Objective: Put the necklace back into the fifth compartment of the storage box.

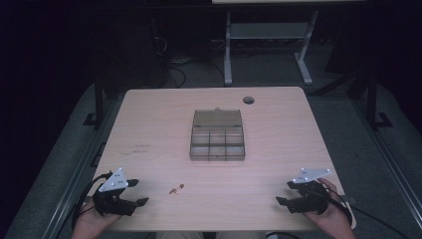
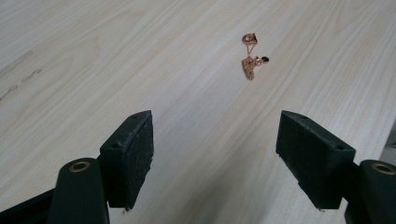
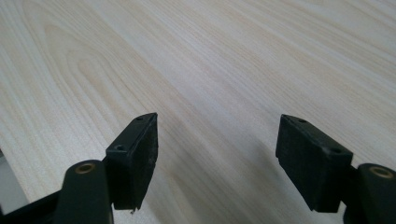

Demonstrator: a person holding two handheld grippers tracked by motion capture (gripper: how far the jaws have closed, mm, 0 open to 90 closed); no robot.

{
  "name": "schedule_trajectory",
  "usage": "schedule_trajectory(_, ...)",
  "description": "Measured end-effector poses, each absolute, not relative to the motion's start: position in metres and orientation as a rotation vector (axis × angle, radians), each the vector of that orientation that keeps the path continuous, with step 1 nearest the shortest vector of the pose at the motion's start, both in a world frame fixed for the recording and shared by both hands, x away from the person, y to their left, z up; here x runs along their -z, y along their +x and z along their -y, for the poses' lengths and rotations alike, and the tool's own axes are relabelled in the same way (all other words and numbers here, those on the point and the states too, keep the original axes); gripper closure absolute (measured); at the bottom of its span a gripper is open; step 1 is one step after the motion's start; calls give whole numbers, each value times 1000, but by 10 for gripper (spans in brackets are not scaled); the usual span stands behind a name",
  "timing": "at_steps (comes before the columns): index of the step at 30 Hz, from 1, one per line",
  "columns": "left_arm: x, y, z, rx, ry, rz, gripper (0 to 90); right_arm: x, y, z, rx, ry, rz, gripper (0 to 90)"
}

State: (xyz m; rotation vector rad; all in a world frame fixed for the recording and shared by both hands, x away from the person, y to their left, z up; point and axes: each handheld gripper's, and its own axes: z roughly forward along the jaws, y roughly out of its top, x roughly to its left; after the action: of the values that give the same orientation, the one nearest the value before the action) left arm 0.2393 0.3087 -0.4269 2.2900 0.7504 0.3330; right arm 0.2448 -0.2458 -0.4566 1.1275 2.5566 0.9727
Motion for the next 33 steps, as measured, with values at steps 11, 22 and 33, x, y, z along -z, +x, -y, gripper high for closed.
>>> schedule_trajectory(11,421,242,-290,-318,2333,-686,270,456,244,247,-993,1141,-2552,296)
schedule_trajectory(22,413,252,-268,-295,2391,-621,293,456,243,244,-1001,1119,-2561,296)
schedule_trajectory(33,411,261,-253,-255,2449,-585,347,457,243,241,-995,1114,-2580,296)
